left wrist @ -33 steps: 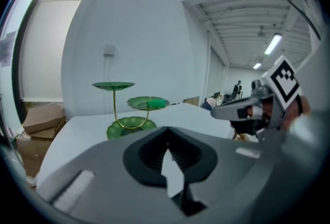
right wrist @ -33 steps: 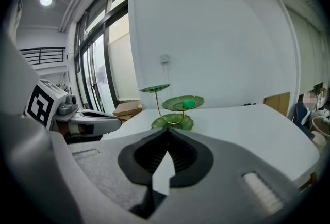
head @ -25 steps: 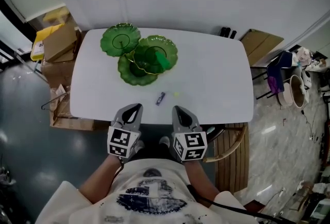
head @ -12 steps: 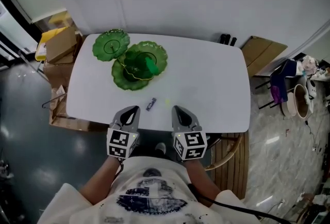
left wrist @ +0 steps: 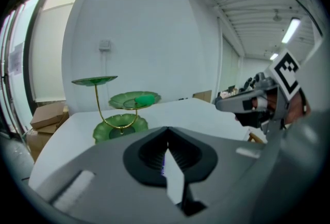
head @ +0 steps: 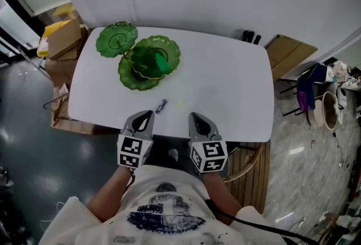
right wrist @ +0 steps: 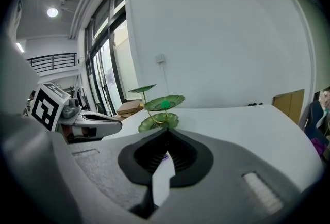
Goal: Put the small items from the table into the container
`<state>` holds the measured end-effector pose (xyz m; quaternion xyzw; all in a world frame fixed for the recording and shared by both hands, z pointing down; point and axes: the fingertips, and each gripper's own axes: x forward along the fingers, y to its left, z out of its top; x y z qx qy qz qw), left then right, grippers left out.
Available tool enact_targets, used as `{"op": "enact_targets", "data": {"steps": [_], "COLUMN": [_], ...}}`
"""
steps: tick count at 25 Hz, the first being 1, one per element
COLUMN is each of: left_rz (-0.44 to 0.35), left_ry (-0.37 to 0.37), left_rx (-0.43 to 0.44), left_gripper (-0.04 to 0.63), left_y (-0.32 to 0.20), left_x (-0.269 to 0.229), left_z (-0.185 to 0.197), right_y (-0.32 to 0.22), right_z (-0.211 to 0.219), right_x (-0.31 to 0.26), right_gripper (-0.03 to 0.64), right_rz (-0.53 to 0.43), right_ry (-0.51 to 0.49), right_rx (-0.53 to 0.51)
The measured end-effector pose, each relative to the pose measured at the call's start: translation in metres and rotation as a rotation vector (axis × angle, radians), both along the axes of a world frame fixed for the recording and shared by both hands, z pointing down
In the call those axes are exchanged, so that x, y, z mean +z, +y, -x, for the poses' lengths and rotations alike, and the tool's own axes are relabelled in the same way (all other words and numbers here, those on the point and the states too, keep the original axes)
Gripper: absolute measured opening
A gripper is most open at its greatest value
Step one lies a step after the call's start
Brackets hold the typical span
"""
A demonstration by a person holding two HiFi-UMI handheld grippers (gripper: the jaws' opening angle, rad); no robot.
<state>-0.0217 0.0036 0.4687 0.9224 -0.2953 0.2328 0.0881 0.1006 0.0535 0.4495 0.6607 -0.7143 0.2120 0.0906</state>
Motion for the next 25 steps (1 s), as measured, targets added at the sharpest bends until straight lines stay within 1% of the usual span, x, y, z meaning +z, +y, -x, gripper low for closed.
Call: {"op": "enact_targets", "data": {"steps": [15, 25], "left_rz": [0.075, 0.114], "left_ry": [-0.036, -0.079], "left_rx": [0.037, 0.058], "left_gripper": [-0.009, -0.009], "left_y": [-0.011, -0.021], "left_x": [0.047, 0.082], "left_z": [-0.019, -0.025], "right_y": [-0.011, -0.02], "right_z": [-0.01, -0.016], "right_x": [0.039, 0.072], "right_gripper": [-0.002, -0.002], "right_rz": [0.063, 0.108], "right_ry": [-0.003, -0.024], "right_rx": [0.001, 0.01]}}
